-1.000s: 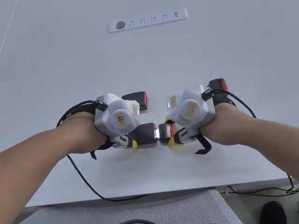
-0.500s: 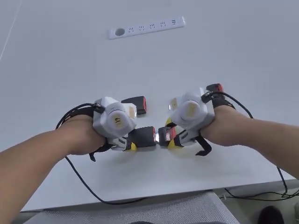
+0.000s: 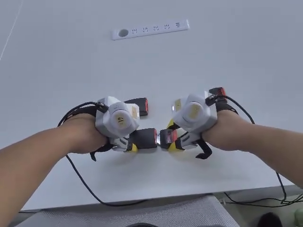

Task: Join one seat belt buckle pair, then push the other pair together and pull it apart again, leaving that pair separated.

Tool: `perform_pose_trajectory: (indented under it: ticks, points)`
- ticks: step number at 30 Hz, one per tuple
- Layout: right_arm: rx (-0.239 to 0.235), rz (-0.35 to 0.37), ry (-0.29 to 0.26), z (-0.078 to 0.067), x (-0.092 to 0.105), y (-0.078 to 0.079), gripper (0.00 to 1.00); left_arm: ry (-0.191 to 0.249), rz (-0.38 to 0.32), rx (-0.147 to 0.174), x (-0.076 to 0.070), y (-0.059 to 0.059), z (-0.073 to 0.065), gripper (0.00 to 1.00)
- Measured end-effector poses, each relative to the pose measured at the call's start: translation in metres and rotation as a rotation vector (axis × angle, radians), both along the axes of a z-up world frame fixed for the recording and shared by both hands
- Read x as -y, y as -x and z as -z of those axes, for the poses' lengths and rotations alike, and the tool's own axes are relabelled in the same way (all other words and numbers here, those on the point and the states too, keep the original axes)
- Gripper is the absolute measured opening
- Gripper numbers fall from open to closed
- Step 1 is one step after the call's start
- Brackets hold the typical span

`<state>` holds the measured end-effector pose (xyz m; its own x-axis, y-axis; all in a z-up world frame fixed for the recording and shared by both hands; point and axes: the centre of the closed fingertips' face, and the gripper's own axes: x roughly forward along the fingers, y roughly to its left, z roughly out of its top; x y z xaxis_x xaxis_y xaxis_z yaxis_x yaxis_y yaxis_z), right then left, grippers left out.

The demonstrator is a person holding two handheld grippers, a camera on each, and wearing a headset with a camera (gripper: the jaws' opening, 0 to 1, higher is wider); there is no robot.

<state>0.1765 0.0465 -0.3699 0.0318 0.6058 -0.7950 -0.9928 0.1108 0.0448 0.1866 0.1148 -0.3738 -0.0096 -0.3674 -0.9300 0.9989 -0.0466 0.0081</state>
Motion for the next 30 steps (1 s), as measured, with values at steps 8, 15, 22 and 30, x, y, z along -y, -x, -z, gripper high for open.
perform_pose_trajectory:
  ticks: [8,15,22,30]
  points:
    - [0.001,-0.010,0.007,-0.001,0.000,0.000,0.35,-0.031,-0.009,0.024,-0.001,-0.001,0.000,0.33]
    - [0.010,0.017,-0.028,-0.021,0.004,0.001,0.36,-0.007,-0.029,0.035,-0.006,-0.003,-0.015,0.42]
    - [0.033,0.050,-0.092,-0.050,0.019,-0.017,0.35,0.167,-0.178,-0.031,0.009,-0.013,-0.054,0.46]
    - [0.049,0.097,-0.056,-0.052,0.057,-0.043,0.35,0.147,-0.150,0.043,0.001,-0.048,-0.053,0.48]
